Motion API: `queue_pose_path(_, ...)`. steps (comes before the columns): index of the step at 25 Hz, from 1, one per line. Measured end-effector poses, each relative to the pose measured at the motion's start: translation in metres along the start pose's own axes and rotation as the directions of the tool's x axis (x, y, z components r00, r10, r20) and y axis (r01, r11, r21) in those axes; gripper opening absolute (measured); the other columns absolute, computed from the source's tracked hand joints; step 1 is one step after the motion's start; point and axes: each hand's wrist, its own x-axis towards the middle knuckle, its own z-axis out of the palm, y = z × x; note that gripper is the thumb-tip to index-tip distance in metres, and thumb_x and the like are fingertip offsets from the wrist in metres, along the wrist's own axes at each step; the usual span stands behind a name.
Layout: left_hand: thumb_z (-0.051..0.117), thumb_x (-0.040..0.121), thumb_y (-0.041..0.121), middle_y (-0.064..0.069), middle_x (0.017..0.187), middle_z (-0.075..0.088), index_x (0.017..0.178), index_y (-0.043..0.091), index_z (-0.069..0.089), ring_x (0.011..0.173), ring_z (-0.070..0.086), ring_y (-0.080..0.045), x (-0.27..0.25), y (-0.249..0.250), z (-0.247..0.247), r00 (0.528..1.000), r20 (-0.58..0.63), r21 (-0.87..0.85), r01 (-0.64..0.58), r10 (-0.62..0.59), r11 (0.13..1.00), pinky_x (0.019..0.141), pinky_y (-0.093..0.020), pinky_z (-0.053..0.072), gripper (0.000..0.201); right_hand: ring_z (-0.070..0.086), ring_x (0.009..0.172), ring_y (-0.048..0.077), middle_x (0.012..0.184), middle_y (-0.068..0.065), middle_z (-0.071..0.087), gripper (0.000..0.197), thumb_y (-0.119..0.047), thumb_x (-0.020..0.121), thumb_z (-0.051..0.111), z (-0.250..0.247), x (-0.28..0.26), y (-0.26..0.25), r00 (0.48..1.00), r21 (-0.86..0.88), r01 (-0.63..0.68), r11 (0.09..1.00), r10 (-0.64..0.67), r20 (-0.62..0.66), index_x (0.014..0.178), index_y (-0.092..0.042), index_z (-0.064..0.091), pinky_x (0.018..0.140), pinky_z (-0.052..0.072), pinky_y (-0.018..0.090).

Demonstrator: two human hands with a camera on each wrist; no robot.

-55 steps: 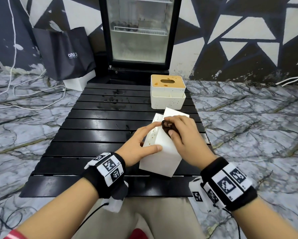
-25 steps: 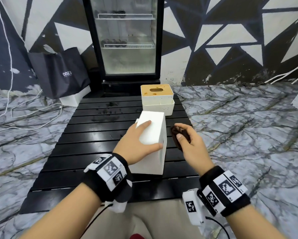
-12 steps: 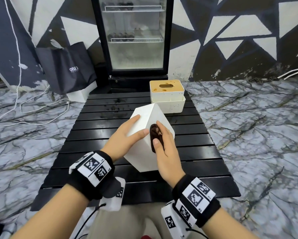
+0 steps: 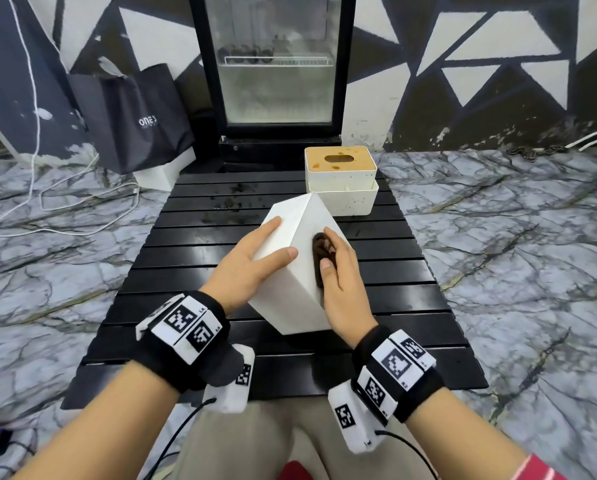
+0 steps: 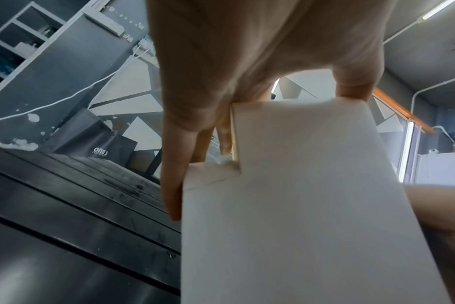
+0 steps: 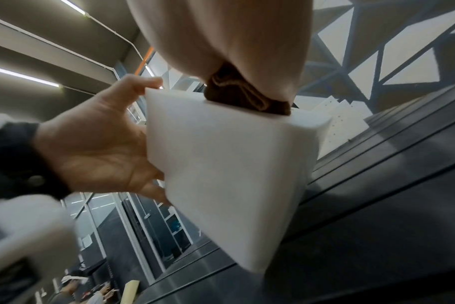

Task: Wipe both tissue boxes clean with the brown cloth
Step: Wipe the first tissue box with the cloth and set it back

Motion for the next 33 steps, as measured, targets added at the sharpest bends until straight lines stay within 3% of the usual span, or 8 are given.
queue_pose_path(7, 0.061, 0.053, 0.064, 0.015, 0.140, 0.045, 0.134, 0.048, 0.041, 0.123, 0.049, -0.013, -0.001, 0.002, 0.000, 1.000, 0.023, -0.007, 0.000, 0.000, 1.000, 0.108, -0.040, 0.038, 0.084, 0.030, 0.122, 0.006, 0.127, -0.010, 0.035, 0.052, -0.026, 0.086, 0.031, 0.006, 0.009, -0.026, 0.997, -0.039, 0.052, 0.998, -0.050, 0.051, 0.137, -0.014, 0.032, 0.111, 0.021, 0.031)
queue_pose_path(12, 0.062, 0.053, 0.066, 0.016, 0.139, 0.045, 0.132, 0.050, 0.043, 0.122, 0.049, -0.012, 0.001, -0.002, -0.001, 1.000, 0.005, -0.011, 0.012, -0.012, 1.000, 0.108, -0.040, 0.038, 0.083, 0.030, 0.131, 0.018, 0.131, -0.006, 0.033, 0.044, -0.017, 0.094, 0.034, -0.002, 0.019, -0.013, 0.998, -0.060, -0.001, 0.998, 0.004, 0.055, 0.138, -0.016, 0.029, 0.113, 0.022, 0.041)
queue_pose_path(16, 0.058, 0.054, 0.066, 0.020, 0.139, 0.041, 0.136, 0.048, 0.040, 0.124, 0.045, -0.008, 0.000, 0.002, 0.002, 1.000, 0.014, 0.044, -0.018, 0.018, 0.999, 0.109, -0.035, 0.035, 0.086, 0.027, 0.131, 0.016, 0.141, 0.002, 0.031, 0.045, -0.011, 0.096, 0.036, -0.002, 0.012, -0.020, 0.998, -0.122, 0.007, 0.993, 0.000, 0.062, 0.140, -0.016, 0.025, 0.113, 0.018, 0.034)
queue_pose_path(19, 0.060, 0.063, 0.057, 0.019, 0.142, 0.038, 0.139, 0.042, 0.039, 0.127, 0.042, -0.007, 0.001, 0.005, 0.002, 1.000, 0.017, 0.061, -0.026, 0.025, 0.998, 0.109, -0.032, 0.033, 0.081, 0.027, 0.130, 0.017, 0.140, 0.004, 0.033, 0.045, -0.008, 0.095, 0.035, -0.005, 0.027, -0.025, 0.993, -0.148, 0.058, 0.987, -0.042, 0.107, 0.139, -0.014, 0.026, 0.112, 0.018, 0.034)
queue_pose_path(23, 0.058, 0.067, 0.051, 0.020, 0.137, 0.037, 0.140, 0.041, 0.038, 0.124, 0.042, -0.006, -0.001, 0.006, 0.003, 0.999, 0.012, 0.062, -0.035, 0.034, 0.997, 0.102, -0.025, 0.033, 0.075, 0.028, 0.130, 0.022, 0.139, 0.007, 0.032, 0.046, -0.010, 0.095, 0.035, -0.011, 0.046, -0.015, 0.994, -0.146, -0.023, 0.989, 0.039, 0.101, 0.139, -0.019, 0.025, 0.112, 0.020, 0.037)
queue_pose_path(28, 0.058, 0.067, 0.053, 0.018, 0.141, 0.037, 0.139, 0.043, 0.039, 0.125, 0.040, -0.006, -0.001, 0.005, 0.004, 0.999, -0.001, 0.078, -0.037, 0.037, 0.996, 0.103, -0.026, 0.032, 0.075, 0.028, 0.132, 0.020, 0.140, 0.008, 0.030, 0.046, -0.011, 0.096, 0.034, -0.018, 0.044, 0.003, 0.992, -0.121, -0.102, 0.987, 0.110, 0.062, 0.140, -0.019, 0.024, 0.112, 0.019, 0.031)
queue_pose_path(31, 0.058, 0.066, 0.054, 0.016, 0.143, 0.037, 0.138, 0.045, 0.039, 0.127, 0.039, -0.008, -0.002, 0.003, 0.006, 0.999, -0.015, 0.093, -0.040, 0.041, 0.995, 0.106, -0.028, 0.031, 0.075, 0.029, 0.132, 0.022, 0.140, 0.007, 0.030, 0.045, -0.013, 0.096, 0.033, -0.019, 0.038, 0.010, 0.989, -0.111, -0.135, 0.985, 0.140, 0.039, 0.140, -0.022, 0.025, 0.113, 0.022, 0.039)
queue_pose_path(33, 0.058, 0.066, 0.054, 0.014, 0.144, 0.037, 0.137, 0.046, 0.040, 0.128, 0.040, -0.009, -0.002, 0.004, 0.007, 0.999, -0.024, 0.092, -0.033, 0.035, 0.995, 0.108, -0.030, 0.032, 0.074, 0.029, 0.131, 0.022, 0.139, 0.007, 0.031, 0.045, -0.012, 0.096, 0.034, -0.020, 0.032, 0.013, 0.987, -0.105, -0.154, 0.982, 0.157, 0.023, 0.139, -0.021, 0.026, 0.112, 0.022, 0.038)
